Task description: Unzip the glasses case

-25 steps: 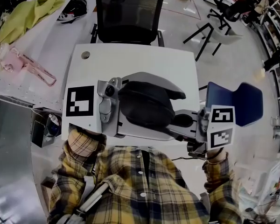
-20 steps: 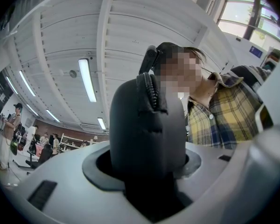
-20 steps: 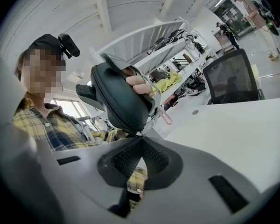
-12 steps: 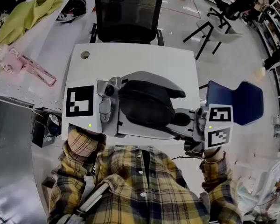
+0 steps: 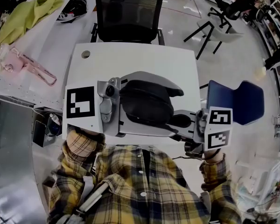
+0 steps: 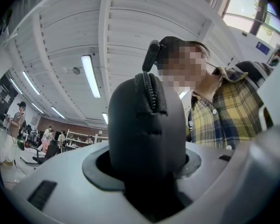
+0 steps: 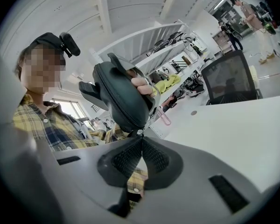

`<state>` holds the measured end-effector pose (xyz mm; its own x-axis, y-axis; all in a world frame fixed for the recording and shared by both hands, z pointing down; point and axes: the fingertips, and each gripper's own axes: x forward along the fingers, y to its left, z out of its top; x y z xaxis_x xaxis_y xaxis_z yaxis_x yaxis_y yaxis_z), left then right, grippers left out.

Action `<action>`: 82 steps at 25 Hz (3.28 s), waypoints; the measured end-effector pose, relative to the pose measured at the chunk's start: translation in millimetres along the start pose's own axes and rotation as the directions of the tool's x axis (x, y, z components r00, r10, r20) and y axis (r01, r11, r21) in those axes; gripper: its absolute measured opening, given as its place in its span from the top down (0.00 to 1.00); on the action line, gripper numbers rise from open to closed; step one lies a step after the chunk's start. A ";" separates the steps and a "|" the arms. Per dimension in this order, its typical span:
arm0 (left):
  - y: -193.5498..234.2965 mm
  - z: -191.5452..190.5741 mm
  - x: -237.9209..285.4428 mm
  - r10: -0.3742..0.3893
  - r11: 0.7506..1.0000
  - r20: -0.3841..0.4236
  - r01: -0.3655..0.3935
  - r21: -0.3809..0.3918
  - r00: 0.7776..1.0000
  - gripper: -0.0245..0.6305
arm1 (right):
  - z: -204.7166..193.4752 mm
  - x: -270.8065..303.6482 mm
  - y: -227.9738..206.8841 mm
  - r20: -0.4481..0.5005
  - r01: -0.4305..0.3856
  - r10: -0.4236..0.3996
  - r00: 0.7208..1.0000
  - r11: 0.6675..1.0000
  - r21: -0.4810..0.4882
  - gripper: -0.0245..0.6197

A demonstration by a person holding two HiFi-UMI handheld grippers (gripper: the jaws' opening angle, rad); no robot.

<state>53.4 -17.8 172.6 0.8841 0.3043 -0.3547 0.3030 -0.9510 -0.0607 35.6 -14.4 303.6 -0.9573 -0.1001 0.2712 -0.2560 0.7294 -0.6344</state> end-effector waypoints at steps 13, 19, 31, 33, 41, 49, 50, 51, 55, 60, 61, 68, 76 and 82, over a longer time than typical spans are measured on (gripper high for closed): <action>11.8 -10.6 -4.4 0.122 0.992 -0.065 -0.120 0.038 0.990 0.58 | -7.9 -21.1 -15.9 0.073 0.165 -0.158 0.985 0.981 -0.101 0.96; 25.4 -15.8 -11.3 0.216 0.976 -0.094 -0.212 0.054 0.972 0.58 | 11.5 -37.4 -20.1 0.181 0.324 -0.297 0.938 0.935 -0.145 0.96; 36.5 -47.8 -20.4 0.409 0.912 -0.199 -0.393 0.117 0.890 0.58 | 77.4 -66.8 -16.2 0.474 0.639 -0.498 0.726 0.743 -0.198 0.96; 33.7 -53.4 -19.1 0.421 0.907 -0.217 -0.401 0.133 0.881 0.58 | 81.1 -66.6 -15.6 0.483 0.657 -0.507 0.714 0.723 -0.213 0.96; 34.1 -66.8 -28.3 0.502 0.865 -0.242 -0.486 0.126 0.830 0.58 | 83.4 -62.8 -22.0 0.519 0.690 -0.530 0.670 0.702 -0.174 0.96; 41.4 -75.0 -37.4 0.533 0.845 -0.247 -0.527 0.096 0.809 0.58 | 75.5 -53.5 -37.4 0.498 0.708 -0.563 0.659 0.688 -0.159 0.96; 41.8 -75.3 -37.6 0.533 0.845 -0.248 -0.526 0.097 0.809 0.58 | 75.8 -53.3 -38.6 0.498 0.709 -0.564 0.659 0.688 -0.158 0.96; 42.3 -75.5 -37.9 0.533 0.845 -0.248 -0.527 0.096 0.809 0.58 | 76.4 -52.9 -39.4 0.498 0.708 -0.564 0.659 0.688 -0.158 0.96; 45.1 -74.9 -37.8 0.534 0.843 -0.243 -0.531 0.083 0.810 0.58 | 79.9 -51.3 -41.4 0.497 0.711 -0.564 0.659 0.683 -0.167 0.96; 44.9 -75.9 -38.0 0.529 0.846 -0.243 -0.528 0.074 0.813 0.58 | 83.8 -46.0 -41.0 0.498 0.709 -0.557 0.665 0.681 -0.185 0.96; 45.2 -75.7 -38.3 0.529 0.846 -0.242 -0.529 0.071 0.813 0.58 | 84.4 -45.2 -40.7 0.498 0.708 -0.555 0.666 0.682 -0.187 0.96; 45.4 -74.5 -41.5 0.531 0.844 -0.239 -0.533 0.061 0.813 0.58 | 84.3 -37.7 -39.7 0.492 0.697 -0.545 0.678 0.690 -0.196 0.96; 43.5 -71.7 -47.1 0.531 0.844 -0.239 -0.533 0.060 0.813 0.58 | 85.6 -30.9 -36.4 0.489 0.691 -0.541 0.684 0.696 -0.196 0.96; 40.2 -72.9 -45.8 0.527 0.846 -0.242 -0.530 0.059 0.815 0.58 | 83.3 -30.6 -33.7 0.488 0.690 -0.541 0.685 0.696 -0.197 0.96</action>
<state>51.0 -66.1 254.4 0.9660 -0.2403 -0.0953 -0.2331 -0.9691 0.0814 62.3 -92.3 256.3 -0.5828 -0.7933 0.1762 -0.8125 0.5722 -0.1114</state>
